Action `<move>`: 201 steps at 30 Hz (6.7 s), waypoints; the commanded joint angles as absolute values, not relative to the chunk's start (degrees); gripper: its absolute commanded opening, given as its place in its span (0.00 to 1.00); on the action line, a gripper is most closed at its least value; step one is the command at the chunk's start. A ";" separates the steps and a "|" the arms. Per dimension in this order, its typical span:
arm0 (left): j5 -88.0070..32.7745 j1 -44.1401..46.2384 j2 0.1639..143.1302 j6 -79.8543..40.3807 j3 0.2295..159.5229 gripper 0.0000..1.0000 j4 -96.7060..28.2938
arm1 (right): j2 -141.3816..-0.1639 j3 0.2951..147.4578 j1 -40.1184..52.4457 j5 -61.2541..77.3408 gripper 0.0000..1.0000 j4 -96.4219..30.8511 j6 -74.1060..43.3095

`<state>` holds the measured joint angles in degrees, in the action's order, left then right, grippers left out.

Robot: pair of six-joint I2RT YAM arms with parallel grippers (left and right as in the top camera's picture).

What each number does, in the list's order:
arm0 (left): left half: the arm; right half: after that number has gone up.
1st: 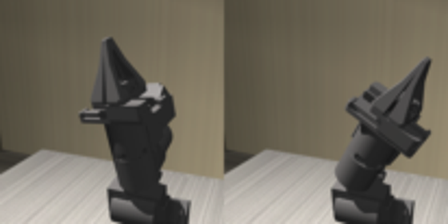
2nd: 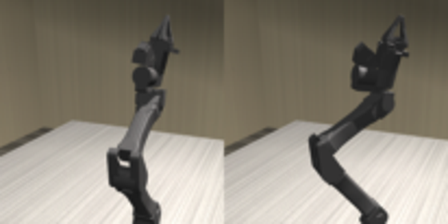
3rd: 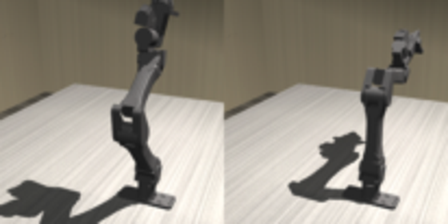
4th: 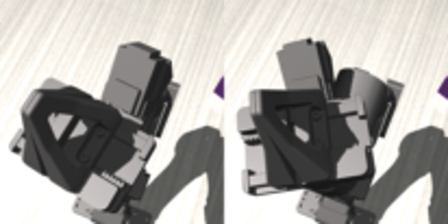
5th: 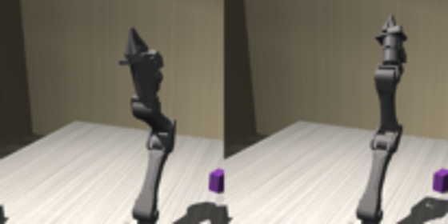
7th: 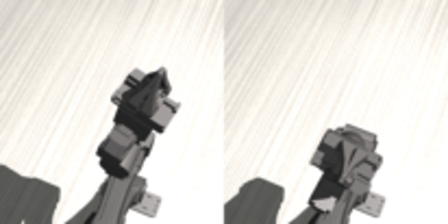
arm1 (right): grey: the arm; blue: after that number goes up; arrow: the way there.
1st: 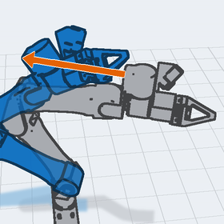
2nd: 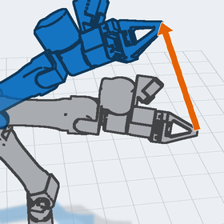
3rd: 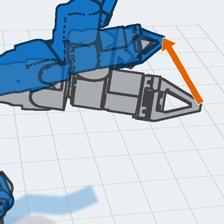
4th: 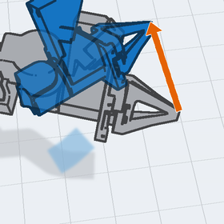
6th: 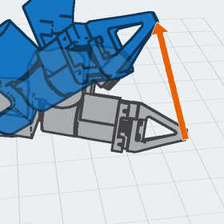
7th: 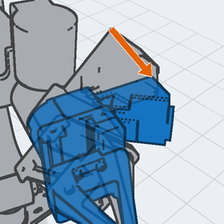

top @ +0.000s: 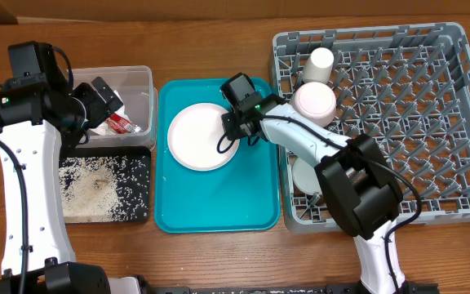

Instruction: Sort waste into correct bins and load items into the dishwasher

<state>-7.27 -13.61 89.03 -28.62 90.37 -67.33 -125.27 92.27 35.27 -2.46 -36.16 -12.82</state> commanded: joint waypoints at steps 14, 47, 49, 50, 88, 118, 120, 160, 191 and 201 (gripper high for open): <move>-7.25 -13.47 88.07 -29.19 91.18 1.00 -67.24 | -95.42 99.61 34.09 -52.88 0.04 -50.61 -7.01; -7.25 -13.47 88.07 -29.19 91.18 1.00 -67.24 | -102.10 90.02 12.19 -57.95 0.04 -60.51 -7.01; -7.25 -13.47 88.07 -29.19 91.18 1.00 -67.24 | -103.24 90.02 12.19 -57.93 0.04 -60.31 -7.03; -7.25 -13.47 88.07 -29.19 91.18 1.00 -67.24 | -103.66 90.02 12.19 -57.91 0.04 -60.12 -7.01; -7.25 -13.47 88.07 -29.19 91.18 1.00 -67.24 | -102.35 92.33 23.49 -37.15 1.00 -54.61 -4.89; -7.25 -13.47 88.07 -29.19 91.18 1.00 -67.24 | -102.35 92.31 26.81 -7.18 1.00 -54.70 -4.86; -7.25 -13.47 88.07 -29.19 91.18 1.00 -67.24 | -102.35 92.29 26.30 -7.18 1.00 -54.70 -4.86; -7.25 -13.47 88.07 -29.19 91.18 1.00 -67.24 | -15.49 47.59 8.88 -10.20 1.00 -40.58 -15.11; -7.22 -13.47 88.07 -29.19 91.18 1.00 -67.24 | -0.16 0.45 5.06 -1.63 1.00 -3.62 -5.67; -7.25 -13.47 88.07 -29.19 91.18 1.00 -67.24 | -0.16 0.45 0.89 2.07 1.00 -4.67 2.33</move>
<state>-7.27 -13.61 89.03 -28.62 90.37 -67.33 -0.84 1.06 1.15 -0.12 -4.93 -4.16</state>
